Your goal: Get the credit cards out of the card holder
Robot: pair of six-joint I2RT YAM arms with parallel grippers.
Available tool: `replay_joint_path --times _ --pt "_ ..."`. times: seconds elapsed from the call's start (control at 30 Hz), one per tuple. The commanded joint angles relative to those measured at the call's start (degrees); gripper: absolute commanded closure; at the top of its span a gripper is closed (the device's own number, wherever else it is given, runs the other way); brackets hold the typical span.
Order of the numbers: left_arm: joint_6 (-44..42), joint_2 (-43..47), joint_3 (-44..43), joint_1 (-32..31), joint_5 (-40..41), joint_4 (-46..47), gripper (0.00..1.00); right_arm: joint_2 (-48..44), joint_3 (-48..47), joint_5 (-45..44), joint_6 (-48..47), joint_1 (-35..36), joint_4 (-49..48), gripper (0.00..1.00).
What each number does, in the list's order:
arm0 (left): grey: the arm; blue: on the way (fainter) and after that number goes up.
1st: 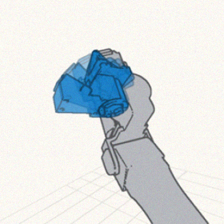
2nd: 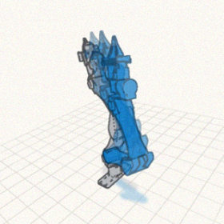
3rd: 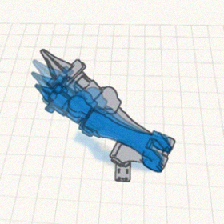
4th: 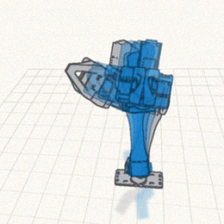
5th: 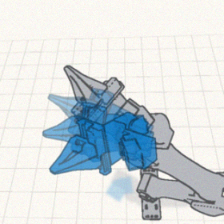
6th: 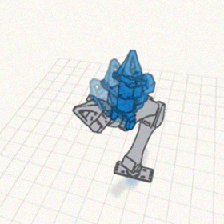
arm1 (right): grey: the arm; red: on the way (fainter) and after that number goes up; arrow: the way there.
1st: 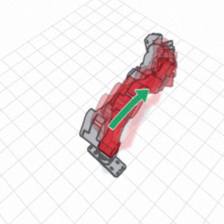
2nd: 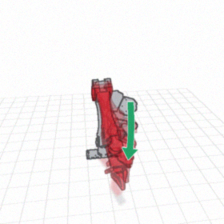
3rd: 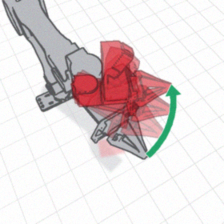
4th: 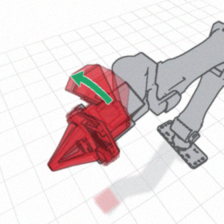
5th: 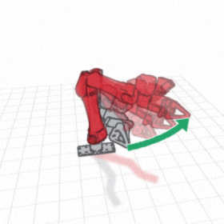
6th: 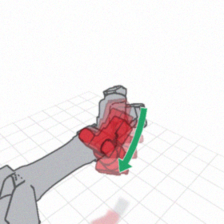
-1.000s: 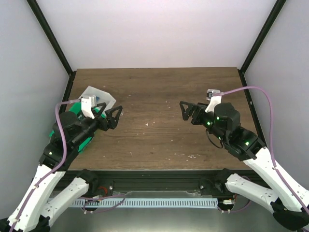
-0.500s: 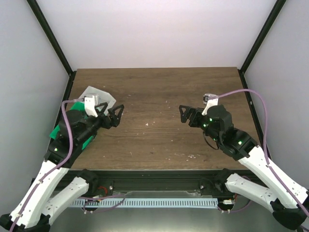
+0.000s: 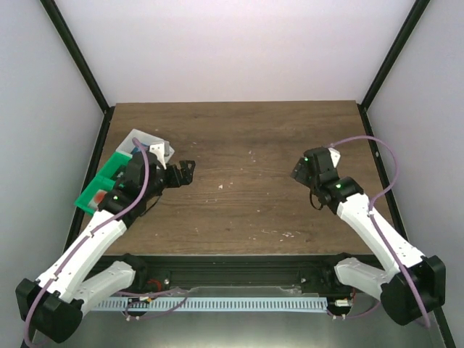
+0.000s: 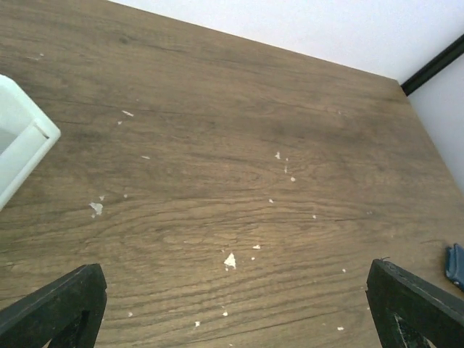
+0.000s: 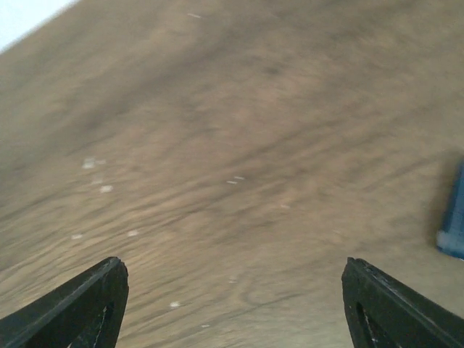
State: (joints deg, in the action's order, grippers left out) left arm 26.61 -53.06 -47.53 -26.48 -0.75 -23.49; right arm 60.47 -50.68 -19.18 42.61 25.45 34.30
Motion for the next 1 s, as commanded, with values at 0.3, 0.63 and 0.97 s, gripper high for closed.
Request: replay_joint_path --times 0.3,0.63,0.97 --pt "-6.8 6.8 4.4 0.6 -1.5 4.6 0.0 6.0 10.2 3.7 10.3 -25.5 -2.1 0.18" --pt "-8.3 9.7 6.8 -0.6 -2.9 5.7 0.0 13.8 10.3 -0.1 9.6 -38.7 -10.1 0.14" --pt "-8.5 8.8 6.7 -1.1 -2.5 5.8 0.0 20.0 12.8 5.7 2.3 -42.2 -19.0 0.14"
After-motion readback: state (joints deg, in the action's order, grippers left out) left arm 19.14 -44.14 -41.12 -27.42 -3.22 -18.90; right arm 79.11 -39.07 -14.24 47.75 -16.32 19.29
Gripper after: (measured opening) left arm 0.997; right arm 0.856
